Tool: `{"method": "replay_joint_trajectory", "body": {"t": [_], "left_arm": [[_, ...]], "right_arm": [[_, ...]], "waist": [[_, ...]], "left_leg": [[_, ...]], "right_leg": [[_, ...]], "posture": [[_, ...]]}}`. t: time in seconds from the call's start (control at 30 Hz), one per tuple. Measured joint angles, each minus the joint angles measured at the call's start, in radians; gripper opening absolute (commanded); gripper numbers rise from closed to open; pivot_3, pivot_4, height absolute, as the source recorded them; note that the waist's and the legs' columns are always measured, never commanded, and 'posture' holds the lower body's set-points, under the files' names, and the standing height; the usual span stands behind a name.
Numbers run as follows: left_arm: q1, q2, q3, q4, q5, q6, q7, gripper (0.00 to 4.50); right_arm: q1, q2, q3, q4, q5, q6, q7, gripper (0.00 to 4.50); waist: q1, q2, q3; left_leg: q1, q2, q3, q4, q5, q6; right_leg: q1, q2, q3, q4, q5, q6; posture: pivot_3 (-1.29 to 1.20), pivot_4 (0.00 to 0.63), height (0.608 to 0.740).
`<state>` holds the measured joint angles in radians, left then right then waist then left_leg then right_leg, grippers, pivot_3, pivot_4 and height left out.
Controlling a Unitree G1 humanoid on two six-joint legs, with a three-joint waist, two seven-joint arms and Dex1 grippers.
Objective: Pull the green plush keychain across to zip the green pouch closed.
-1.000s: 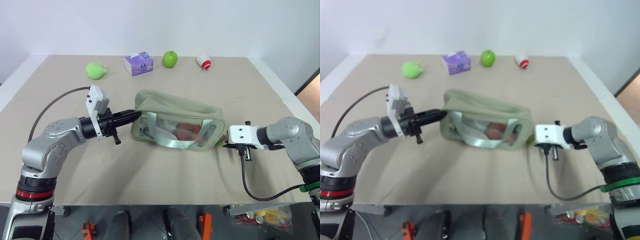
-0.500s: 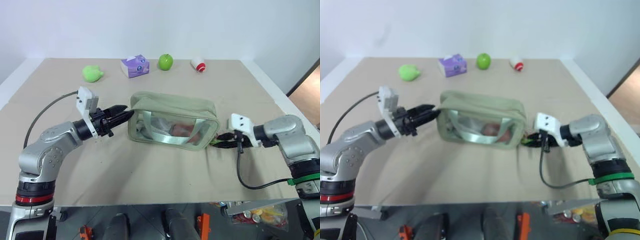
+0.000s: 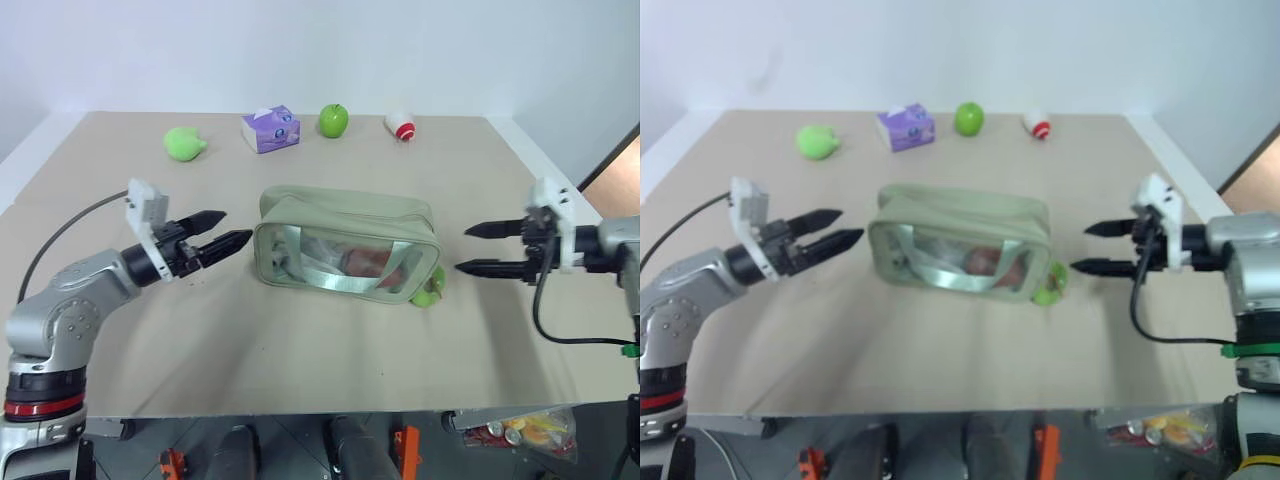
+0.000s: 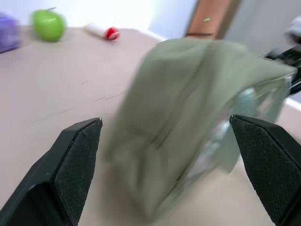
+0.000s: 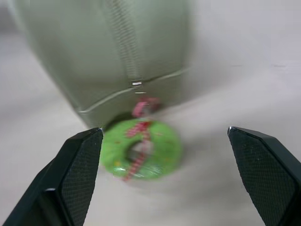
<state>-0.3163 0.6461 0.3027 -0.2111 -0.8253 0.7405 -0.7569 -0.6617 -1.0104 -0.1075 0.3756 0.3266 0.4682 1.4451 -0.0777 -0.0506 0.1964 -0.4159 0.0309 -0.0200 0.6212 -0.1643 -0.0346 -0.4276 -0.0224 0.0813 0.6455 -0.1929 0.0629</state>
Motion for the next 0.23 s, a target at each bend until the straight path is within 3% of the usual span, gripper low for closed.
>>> {"method": "replay_joint_trajectory", "body": {"t": [0.23], "left_arm": [[0.178, 0.017, 0.101, 0.005, -0.009, -0.002, -0.017, 4.50]], "right_arm": [[0.190, -0.015, -0.187, -0.242, 0.163, 0.181, -0.085, 4.45]], "waist": [[0.004, 0.000, 0.000]], "left_leg": [[-0.002, 0.000, -0.001, 0.000, -0.001, 0.000]], "right_leg": [[-0.001, -0.001, -0.001, 0.000, -0.001, 0.000]], "posture": [[0.00, 0.150, 0.740]]}}
